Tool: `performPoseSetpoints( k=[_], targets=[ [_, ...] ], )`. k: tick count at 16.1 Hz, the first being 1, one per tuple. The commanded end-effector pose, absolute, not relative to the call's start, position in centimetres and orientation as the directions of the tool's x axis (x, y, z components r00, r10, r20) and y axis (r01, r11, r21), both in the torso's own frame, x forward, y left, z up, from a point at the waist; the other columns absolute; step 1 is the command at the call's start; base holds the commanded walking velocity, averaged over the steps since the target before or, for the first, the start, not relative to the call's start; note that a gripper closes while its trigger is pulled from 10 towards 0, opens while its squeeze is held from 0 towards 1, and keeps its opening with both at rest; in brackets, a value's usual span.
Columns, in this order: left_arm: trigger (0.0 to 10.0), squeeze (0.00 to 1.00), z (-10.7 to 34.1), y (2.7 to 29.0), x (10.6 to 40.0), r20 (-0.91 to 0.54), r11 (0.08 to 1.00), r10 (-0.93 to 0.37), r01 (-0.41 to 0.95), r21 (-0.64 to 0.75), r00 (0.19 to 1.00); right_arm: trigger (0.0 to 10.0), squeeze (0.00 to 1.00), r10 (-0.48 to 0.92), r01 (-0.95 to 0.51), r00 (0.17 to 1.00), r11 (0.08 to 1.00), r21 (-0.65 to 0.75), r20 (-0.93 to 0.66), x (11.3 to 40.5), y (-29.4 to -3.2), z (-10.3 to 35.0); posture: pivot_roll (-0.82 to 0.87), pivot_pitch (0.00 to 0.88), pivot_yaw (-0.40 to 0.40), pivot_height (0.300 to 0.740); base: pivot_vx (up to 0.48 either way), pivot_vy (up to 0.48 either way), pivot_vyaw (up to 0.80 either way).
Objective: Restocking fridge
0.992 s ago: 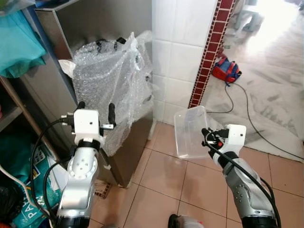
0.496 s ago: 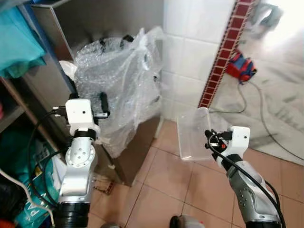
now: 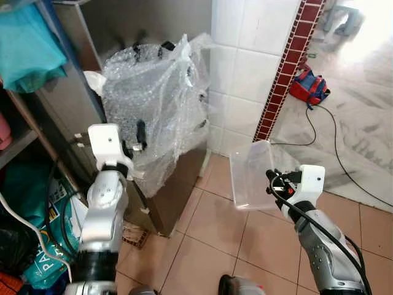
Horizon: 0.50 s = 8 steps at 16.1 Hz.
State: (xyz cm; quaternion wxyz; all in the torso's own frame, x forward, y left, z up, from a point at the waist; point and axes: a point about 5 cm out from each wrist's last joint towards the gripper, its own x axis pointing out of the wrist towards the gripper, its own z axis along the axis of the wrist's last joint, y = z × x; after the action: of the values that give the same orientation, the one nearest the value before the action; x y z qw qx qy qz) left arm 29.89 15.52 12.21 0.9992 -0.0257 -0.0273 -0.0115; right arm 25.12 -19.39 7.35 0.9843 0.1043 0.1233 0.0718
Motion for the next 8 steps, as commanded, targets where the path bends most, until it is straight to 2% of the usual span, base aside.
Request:
performPoseSetpoints(
  k=[1,5,8],
  targets=[
    [10.0,0.00,11.50,14.71,29.84,0.016,0.995,-0.077,0.078,-0.068,0.997,10.0,0.00,0.184,-0.135,0.960,0.965,0.223,-0.213,25.21,-19.12,7.86,-0.03,0.048,0.012,0.740,0.000,0.000,0.00],
    [10.0,0.00,10.52,14.03,30.01,-0.041,0.987,-0.123,0.117,-0.110,0.992,10.0,0.00,0.194,-0.146,0.957,0.964,0.223,-0.214,25.38,-18.98,7.91,-0.03,0.045,0.011,0.740,0.000,0.000,0.00],
    [10.0,0.00,10.71,14.82,30.41,-0.024,0.994,-0.077,0.074,-0.086,0.997,10.0,0.00,0.193,-0.145,0.958,0.964,0.222,-0.212,25.44,-19.03,7.95,-0.03,0.044,0.014,0.740,0.000,0.000,0.00]
  ],
)
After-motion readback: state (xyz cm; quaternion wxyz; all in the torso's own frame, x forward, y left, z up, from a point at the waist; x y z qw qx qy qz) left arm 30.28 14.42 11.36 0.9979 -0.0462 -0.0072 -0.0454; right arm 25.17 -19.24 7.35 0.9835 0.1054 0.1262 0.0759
